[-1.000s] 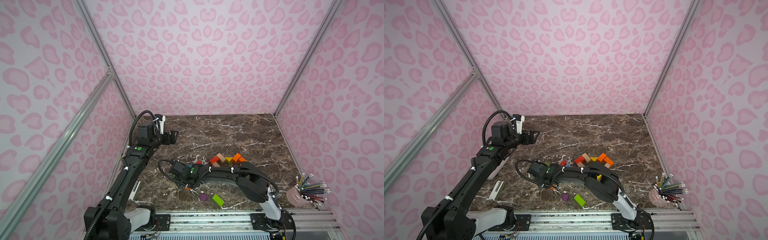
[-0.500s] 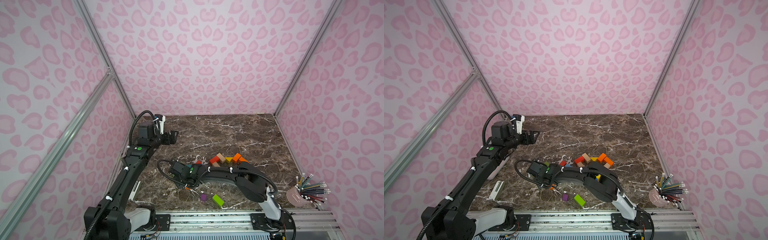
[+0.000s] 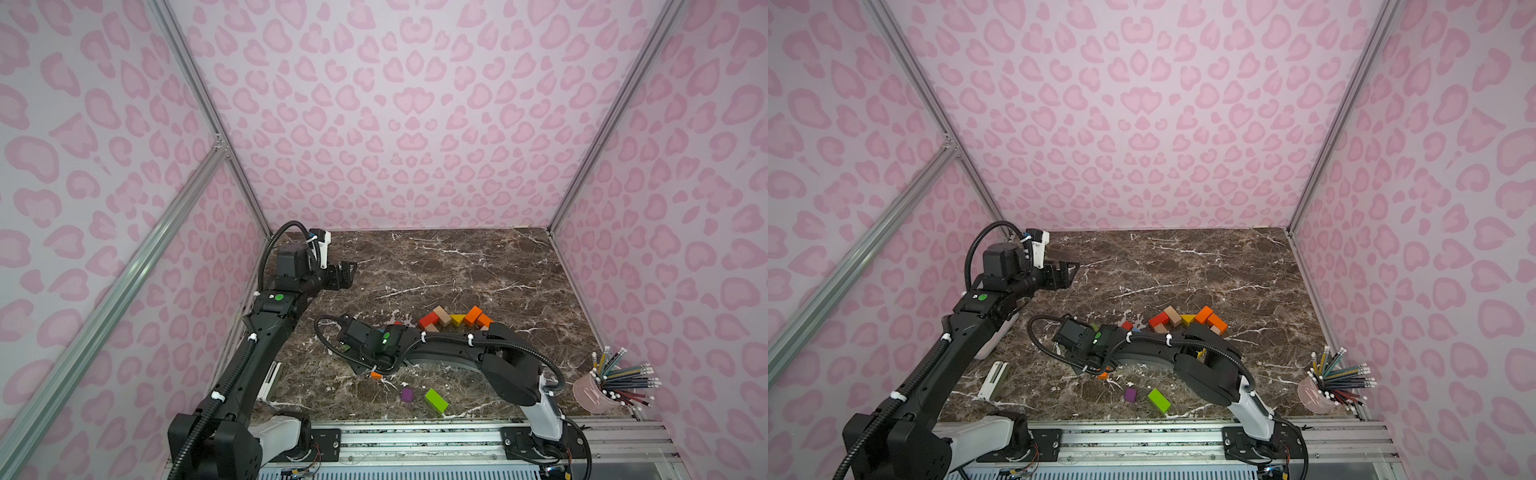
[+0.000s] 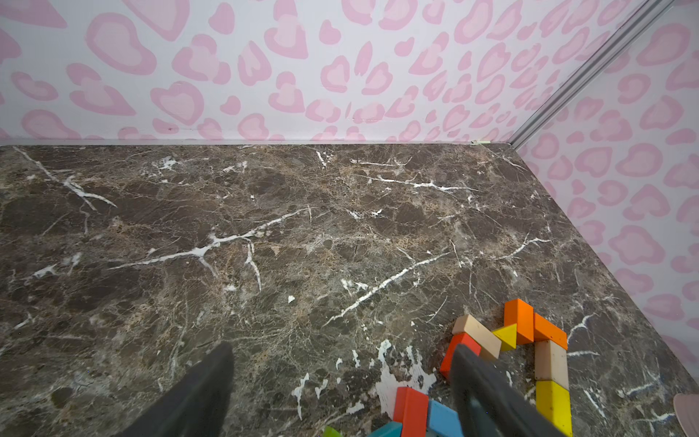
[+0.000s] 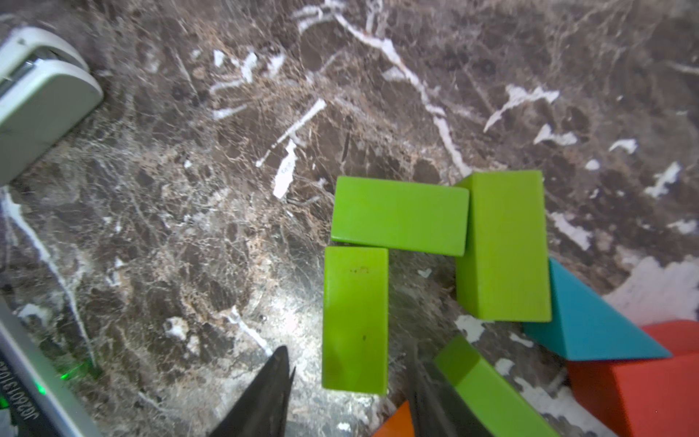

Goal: Assemble a heart with building blocks
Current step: Assemble the building block at the center of the board.

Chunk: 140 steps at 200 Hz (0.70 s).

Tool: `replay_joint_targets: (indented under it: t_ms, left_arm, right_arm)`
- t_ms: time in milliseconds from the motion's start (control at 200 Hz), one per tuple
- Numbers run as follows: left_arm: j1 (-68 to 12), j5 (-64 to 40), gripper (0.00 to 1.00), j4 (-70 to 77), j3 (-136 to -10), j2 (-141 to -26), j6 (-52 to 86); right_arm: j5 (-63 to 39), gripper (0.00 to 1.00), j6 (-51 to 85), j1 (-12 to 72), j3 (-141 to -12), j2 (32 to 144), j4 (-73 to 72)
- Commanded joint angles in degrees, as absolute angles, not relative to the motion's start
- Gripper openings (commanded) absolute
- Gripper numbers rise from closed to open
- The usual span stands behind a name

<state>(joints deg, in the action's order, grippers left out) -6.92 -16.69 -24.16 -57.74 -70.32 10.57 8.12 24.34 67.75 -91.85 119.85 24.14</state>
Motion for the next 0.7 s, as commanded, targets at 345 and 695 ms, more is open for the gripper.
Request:
replay_joint_targets:
  t_ms: [345, 695]
  left_arm:
    - [-6.9, -19.2, 0.91, -20.3, -57.2, -70.0, 10.2]
    - [-6.9, -19.9, 0.91, -19.6, -57.0, -70.3, 10.0]
  right_arm:
    - [4.4, 0.59, 8.7, 65.9, -82.7, 110.8, 22.1]
    - [0.3, 0.57, 0.5, 61.2, -78.5, 108.1, 24.1]
